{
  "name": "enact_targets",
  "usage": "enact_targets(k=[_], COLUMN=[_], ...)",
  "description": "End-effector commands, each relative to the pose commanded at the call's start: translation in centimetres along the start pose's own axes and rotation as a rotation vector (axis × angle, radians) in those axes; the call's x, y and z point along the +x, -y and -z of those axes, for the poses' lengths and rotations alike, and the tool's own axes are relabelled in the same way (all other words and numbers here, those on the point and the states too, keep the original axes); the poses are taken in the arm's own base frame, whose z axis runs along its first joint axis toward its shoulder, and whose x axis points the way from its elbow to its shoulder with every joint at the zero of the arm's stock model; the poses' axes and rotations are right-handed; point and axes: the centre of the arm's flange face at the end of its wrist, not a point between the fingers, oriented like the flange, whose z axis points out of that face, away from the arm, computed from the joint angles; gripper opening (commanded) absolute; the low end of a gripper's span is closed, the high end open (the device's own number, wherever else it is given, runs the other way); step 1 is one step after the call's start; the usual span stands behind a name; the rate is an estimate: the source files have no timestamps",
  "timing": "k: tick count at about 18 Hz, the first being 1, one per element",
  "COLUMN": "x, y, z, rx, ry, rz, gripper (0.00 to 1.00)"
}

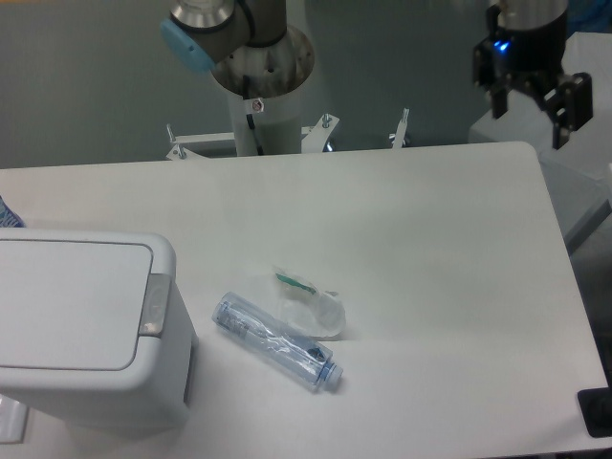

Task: Open the trash can
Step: 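Move the open gripper across the table toward the white trash can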

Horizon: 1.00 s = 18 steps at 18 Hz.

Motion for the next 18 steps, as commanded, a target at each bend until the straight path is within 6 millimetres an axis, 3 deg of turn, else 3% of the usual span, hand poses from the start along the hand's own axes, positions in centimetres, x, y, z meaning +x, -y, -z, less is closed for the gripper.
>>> enact_targets(k=[6, 15, 18], x=[0.3, 2.8, 3.1], y=[2.3, 9.5, 10.9], z=[0.7, 2.4, 2.9], rx=[0.221, 0.399, 0.481], ry=[-0.046, -0.1, -0.163], rz=[0.339, 0.575, 0.701], gripper=[1.0, 1.0, 1.0])
